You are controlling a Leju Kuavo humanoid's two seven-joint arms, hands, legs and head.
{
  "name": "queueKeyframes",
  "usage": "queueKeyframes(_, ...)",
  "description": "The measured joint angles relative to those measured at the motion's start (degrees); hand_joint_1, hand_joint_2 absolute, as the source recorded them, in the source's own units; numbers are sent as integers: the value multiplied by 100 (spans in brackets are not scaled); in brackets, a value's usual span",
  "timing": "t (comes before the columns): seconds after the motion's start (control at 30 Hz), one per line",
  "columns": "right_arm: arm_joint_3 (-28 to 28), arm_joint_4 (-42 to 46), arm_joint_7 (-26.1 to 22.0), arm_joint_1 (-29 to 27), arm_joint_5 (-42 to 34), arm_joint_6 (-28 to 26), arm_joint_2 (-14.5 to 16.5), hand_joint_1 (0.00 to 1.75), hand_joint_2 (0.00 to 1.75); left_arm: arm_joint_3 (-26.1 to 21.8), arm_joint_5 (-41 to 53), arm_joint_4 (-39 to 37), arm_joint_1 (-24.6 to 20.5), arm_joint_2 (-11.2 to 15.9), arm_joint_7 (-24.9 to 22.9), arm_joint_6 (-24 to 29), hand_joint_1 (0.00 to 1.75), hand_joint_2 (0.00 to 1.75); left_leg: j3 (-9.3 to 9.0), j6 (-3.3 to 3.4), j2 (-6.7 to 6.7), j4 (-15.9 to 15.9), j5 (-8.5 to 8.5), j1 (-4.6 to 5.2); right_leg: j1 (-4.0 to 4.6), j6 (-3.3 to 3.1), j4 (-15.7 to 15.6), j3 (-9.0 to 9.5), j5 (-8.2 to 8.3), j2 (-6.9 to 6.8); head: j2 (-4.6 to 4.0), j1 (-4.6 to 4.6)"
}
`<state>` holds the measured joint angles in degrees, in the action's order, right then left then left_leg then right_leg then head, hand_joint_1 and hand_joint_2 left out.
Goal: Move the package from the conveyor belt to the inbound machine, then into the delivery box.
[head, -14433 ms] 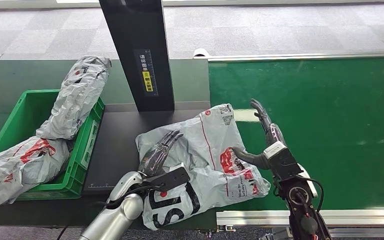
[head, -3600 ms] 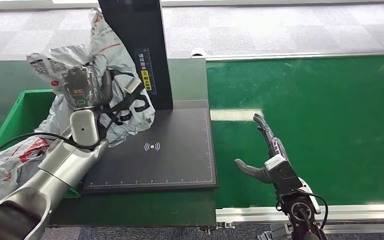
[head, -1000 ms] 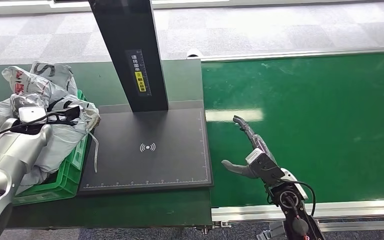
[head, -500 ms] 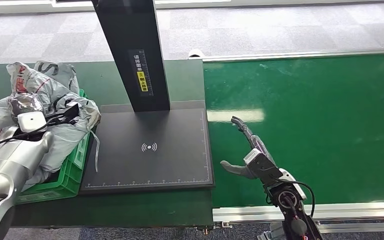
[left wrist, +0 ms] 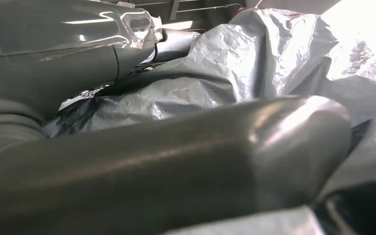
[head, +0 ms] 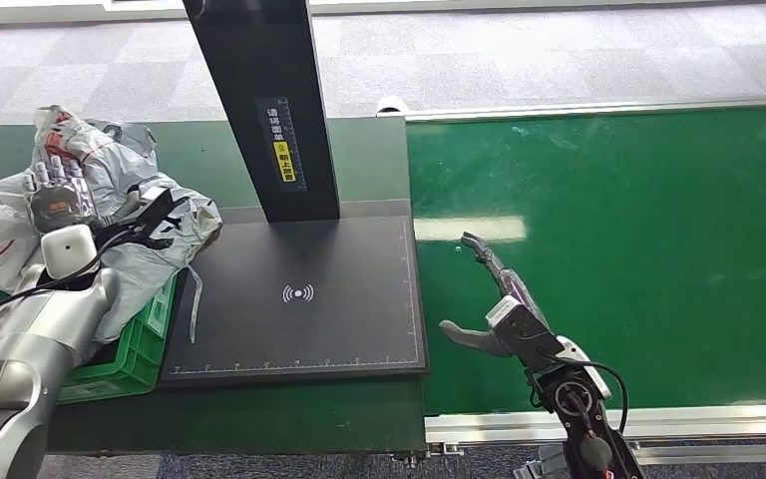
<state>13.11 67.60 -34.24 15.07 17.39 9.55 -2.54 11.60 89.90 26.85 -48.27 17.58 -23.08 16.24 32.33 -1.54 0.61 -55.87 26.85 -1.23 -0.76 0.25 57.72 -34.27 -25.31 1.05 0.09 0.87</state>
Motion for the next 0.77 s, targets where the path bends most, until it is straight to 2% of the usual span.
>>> queueKeyframes(0.23,-1,0,39,0,-32,7,-1,0,175,-91,-30,190,70,-53,39,565,0,0,4,0,-1,0,0,0,0,1,0,-3,0,-1,0,0)
queueKeyframes(0.33,-3,1,63,-3,-52,7,-3,0,175,-348,-90,297,106,-94,284,995,0,0,4,0,-1,0,0,0,0,1,0,-5,0,-1,0,0)
queueKeyframes(0.43,-6,5,75,-20,-93,7,-16,0,175,-708,-291,411,133,-155,742,1696,0,0,5,0,-1,-1,0,0,0,1,0,-7,0,-1,0,0)
queueKeyframes(0.5,-7,9,81,-45,-125,6,-35,0,175,-967,-566,608,186,-206,1210,2126,0,0,6,0,0,-1,0,0,0,1,0,-8,-1,-1,0,1)
queueKeyframes(0.57,-6,11,84,-70,-159,2,-58,0,175,-1265,-835,979,297,-284,1785,2330,0,0,7,0,1,-1,0,0,0,1,-1,-10,-1,-1,0,1)
queueKeyframes(0.63,-4,11,77,-83,-196,-18,-81,0,175,-1657,-1182,1449,432,-431,2606,2378,0,0,10,0,1,-1,1,1,-1,1,-1,-13,-1,-1,0,0)
queueKeyframes(0.73,-1,11,38,-91,-260,-75,-115,0,175,-2404,-2103,2010,544,-782,4239,2400,0,0,14,1,0,-2,1,2,-3,2,-2,-14,-1,-1,0,0)
queueKeyframes(0.77,-1,11,30,-92,-272,-85,-120,0,175,-2532,-2281,2075,551,-845,4518,2401,0,0,14,1,0,-2,1,2,-3,2,-2,-14,-1,-1,0,0)
